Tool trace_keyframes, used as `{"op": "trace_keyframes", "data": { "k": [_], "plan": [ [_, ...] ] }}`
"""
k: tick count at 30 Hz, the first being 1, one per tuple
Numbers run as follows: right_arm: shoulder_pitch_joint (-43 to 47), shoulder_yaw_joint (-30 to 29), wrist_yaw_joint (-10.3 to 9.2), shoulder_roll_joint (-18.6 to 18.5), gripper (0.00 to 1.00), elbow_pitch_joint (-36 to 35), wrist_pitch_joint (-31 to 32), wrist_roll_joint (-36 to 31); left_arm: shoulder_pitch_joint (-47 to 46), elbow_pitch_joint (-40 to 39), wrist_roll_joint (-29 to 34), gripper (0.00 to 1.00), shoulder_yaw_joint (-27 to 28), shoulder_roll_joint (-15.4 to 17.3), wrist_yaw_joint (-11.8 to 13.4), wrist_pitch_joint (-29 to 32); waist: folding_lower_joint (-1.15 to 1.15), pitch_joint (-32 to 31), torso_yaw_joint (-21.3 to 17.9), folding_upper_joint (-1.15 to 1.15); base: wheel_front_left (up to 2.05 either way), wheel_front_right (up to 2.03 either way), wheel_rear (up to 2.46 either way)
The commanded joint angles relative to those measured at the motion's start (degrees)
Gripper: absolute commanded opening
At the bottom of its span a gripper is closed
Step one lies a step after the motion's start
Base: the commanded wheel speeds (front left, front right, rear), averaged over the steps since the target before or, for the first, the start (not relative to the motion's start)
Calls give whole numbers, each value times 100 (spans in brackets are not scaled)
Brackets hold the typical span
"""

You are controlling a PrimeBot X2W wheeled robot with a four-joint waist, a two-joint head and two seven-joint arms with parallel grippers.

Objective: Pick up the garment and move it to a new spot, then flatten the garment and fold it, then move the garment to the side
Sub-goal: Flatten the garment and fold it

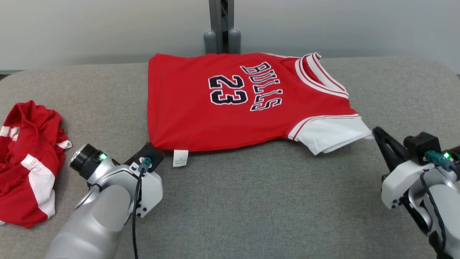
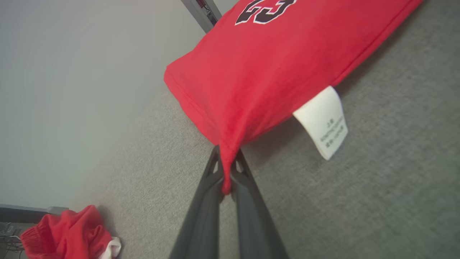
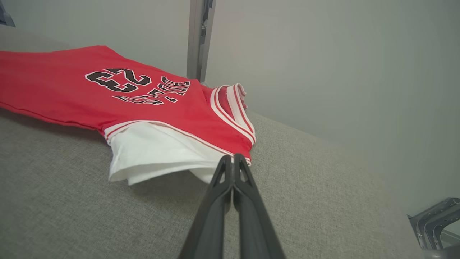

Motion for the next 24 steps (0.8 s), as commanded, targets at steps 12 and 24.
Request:
{"op": "trace_keyframes", "data": {
  "k": [12,24],
  "plan": [
    [307,1032,-1,-169,0,784,-14,1618,650,165,32,0,-285,19,-124,35,0,-547,23,0,0,0,0],
    [291,2389,-1,-766,0,354,612,3350,942,213,-94,0,-452,106,-506,134,0,-749,123,0,0,0,0]
  ]
}}
